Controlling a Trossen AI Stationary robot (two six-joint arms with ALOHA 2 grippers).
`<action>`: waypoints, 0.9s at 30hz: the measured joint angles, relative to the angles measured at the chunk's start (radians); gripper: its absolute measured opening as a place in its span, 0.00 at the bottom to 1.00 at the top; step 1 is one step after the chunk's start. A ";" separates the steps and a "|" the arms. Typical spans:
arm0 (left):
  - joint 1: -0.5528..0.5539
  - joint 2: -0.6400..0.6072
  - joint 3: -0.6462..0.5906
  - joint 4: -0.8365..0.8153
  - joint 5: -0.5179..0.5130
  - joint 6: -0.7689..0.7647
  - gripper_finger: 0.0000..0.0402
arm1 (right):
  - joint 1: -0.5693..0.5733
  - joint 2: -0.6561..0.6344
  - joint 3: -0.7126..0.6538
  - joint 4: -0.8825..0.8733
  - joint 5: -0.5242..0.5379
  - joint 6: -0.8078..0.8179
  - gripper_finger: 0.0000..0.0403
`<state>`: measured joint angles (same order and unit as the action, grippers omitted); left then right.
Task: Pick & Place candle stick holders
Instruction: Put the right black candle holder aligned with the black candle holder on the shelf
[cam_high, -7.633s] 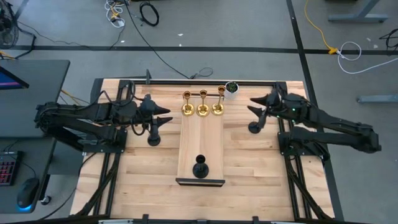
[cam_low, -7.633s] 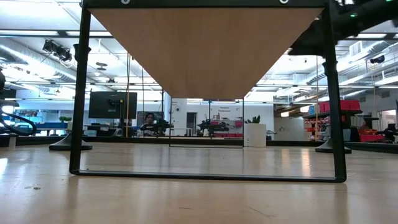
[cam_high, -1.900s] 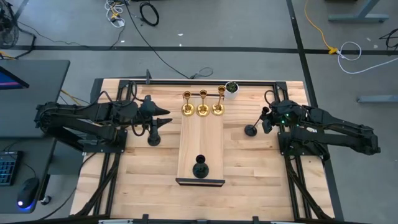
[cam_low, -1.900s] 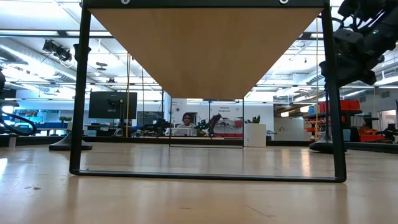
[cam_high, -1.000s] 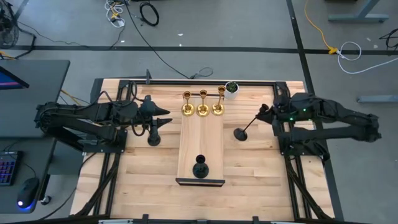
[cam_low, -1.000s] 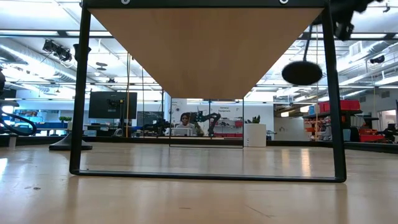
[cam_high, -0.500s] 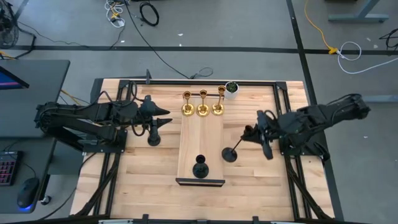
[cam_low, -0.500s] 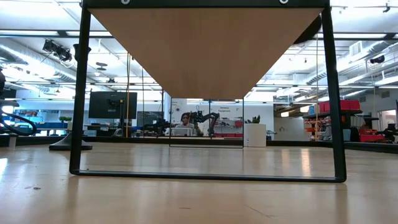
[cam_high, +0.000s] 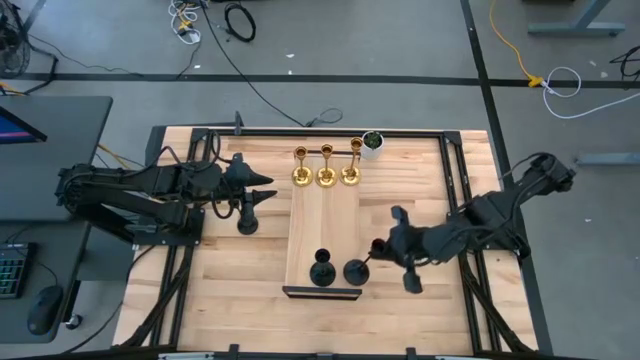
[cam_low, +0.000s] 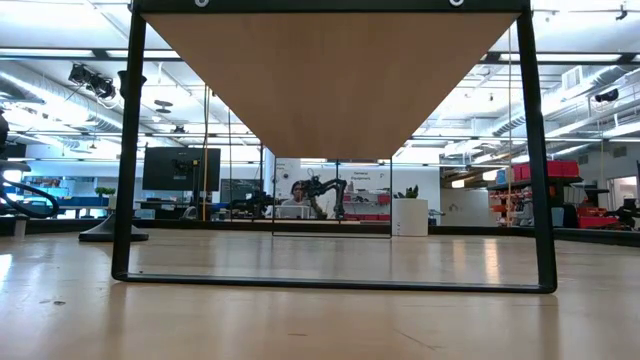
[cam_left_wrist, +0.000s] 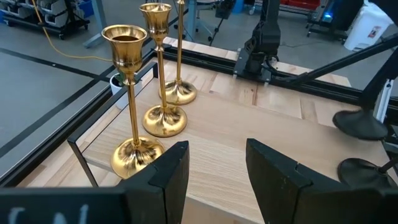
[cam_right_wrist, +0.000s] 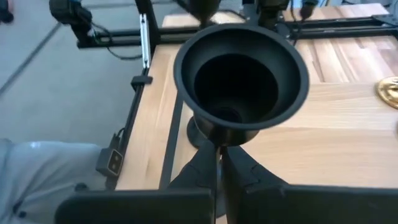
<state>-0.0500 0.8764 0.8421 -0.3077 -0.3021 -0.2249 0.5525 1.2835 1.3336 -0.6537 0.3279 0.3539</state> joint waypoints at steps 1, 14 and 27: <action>0.000 0.000 0.000 0.000 0.000 0.000 0.40 | 0.002 0.016 0.010 -0.005 -0.003 -0.006 0.00; 0.000 0.000 0.000 -0.002 0.000 0.001 0.40 | 0.001 0.102 0.065 -0.030 -0.006 0.004 0.00; 0.000 0.000 0.000 -0.005 0.000 0.003 0.40 | 0.001 0.113 0.065 0.015 -0.024 0.004 0.00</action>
<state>-0.0502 0.8764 0.8421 -0.3122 -0.3019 -0.2218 0.5533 1.3968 1.3991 -0.6383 0.3043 0.3580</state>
